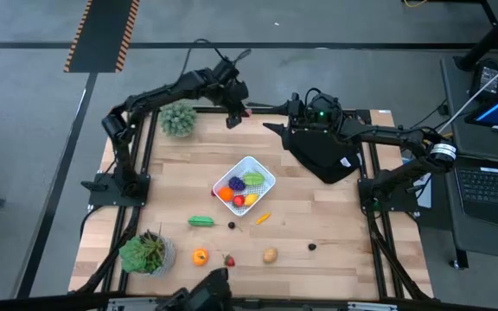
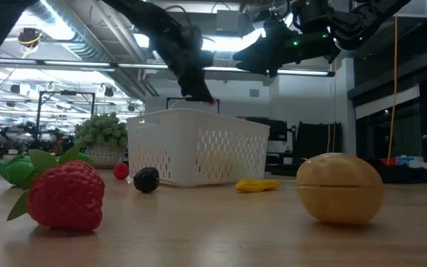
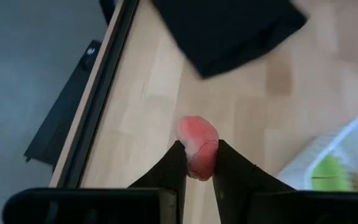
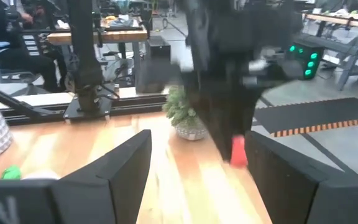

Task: Pick and placing Produce into tupperware
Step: Put the peach into the white bin

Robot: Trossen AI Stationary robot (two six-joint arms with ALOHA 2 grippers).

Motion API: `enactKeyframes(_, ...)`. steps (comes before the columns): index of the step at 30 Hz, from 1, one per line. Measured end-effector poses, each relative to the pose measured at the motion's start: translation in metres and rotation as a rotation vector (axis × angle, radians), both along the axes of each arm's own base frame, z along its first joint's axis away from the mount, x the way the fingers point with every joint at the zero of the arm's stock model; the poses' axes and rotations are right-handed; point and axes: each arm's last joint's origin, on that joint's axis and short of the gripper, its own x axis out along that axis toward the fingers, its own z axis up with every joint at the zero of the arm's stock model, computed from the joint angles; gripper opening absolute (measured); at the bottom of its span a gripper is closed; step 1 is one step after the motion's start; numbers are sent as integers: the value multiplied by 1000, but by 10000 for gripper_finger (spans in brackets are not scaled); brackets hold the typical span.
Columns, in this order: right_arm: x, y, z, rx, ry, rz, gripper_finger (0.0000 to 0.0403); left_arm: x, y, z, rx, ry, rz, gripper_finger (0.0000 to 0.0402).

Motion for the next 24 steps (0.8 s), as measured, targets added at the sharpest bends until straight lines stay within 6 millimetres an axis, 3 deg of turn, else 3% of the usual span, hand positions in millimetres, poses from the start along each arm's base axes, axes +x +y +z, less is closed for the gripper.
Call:
enactKeyframes(5, -11, -3, 11, 14, -28, 13, 259, -13, -5, 23, -17, -77, -33, 50)
enactKeyframes(10, -27, -6, 19, 35, -8, 61, 260, -14, -16, 36, -27, -127, -85, 54)
enactKeyframes(15, -39, -8, 21, 73, 27, 103, 260, -8, -26, 36, -102, -179, -185, 42)
enactKeyframes(24, -40, -8, 18, 50, 65, 113, 259, 2, -49, 33, -138, -153, -289, 52)
